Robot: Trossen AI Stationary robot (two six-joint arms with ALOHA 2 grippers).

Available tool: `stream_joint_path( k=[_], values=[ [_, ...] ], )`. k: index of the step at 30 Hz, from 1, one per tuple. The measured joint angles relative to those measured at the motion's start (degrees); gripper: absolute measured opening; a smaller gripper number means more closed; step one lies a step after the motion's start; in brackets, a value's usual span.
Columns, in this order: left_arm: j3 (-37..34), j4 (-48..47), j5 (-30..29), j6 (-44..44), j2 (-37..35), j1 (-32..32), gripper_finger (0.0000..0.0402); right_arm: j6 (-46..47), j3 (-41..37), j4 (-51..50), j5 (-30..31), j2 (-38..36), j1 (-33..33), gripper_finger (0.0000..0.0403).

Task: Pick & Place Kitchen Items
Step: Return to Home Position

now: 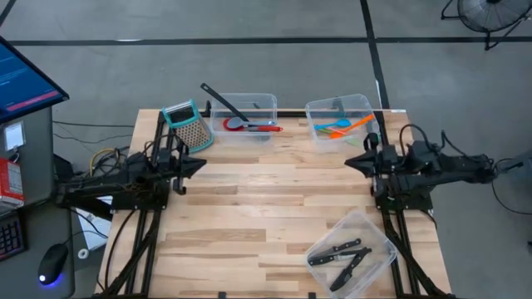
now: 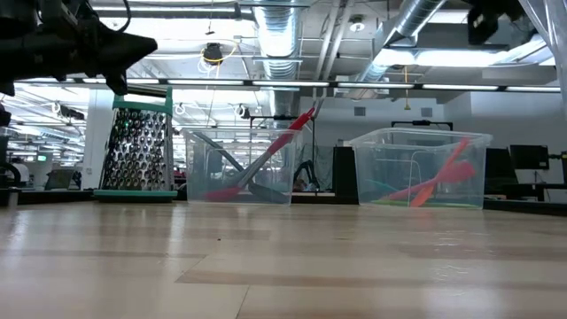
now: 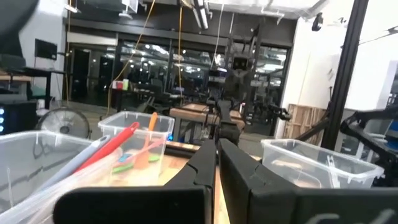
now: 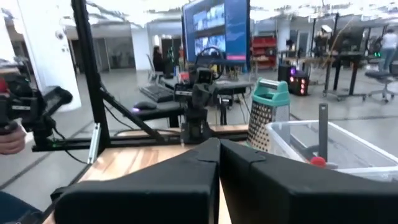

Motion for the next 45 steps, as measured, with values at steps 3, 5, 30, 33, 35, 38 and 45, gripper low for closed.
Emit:
stream_joint_path(
  k=[3, 5, 30, 33, 35, 38, 45],
  values=[
    [0.00, 0.30, 0.56, 0.32, -0.02, -0.02, 0.0003, 0.99, -4.27, 1.06, -0.03, -5.64, -0.13, 0.0001],
    [0.00, 0.16, 1.09, 0.46, 0.02, -0.02, 0.0003, 2.04, -7.15, 1.70, 0.39, -9.30, -0.13, 0.0001],
    [0.00, -0.34, 1.27, 3.22, 5.81, -0.02, 0.0003, 1.06, -26.10, 13.00, 3.21, -15.79, -1.84, 0.0000],
    [0.00, -0.18, 1.27, 3.22, 5.99, -0.02, 0.0003, 1.93, -26.10, 12.72, 6.00, -15.81, -2.57, 0.0001],
    [0.00, -0.12, 1.27, 3.23, 6.01, -0.02, 0.0003, 3.00, -26.10, 12.53, 6.32, -15.80, -2.95, 0.0003],
    [-0.01, 0.00, 1.27, 3.19, 5.99, -0.02, 0.0003, 3.42, -26.12, 12.58, 6.29, -15.81, -3.37, 0.0006],
    [-0.02, 0.35, 1.28, 3.19, 5.99, -0.02, 0.0003, 2.99, -26.13, 12.06, 6.26, -15.79, -3.43, 0.0008]
  ],
)
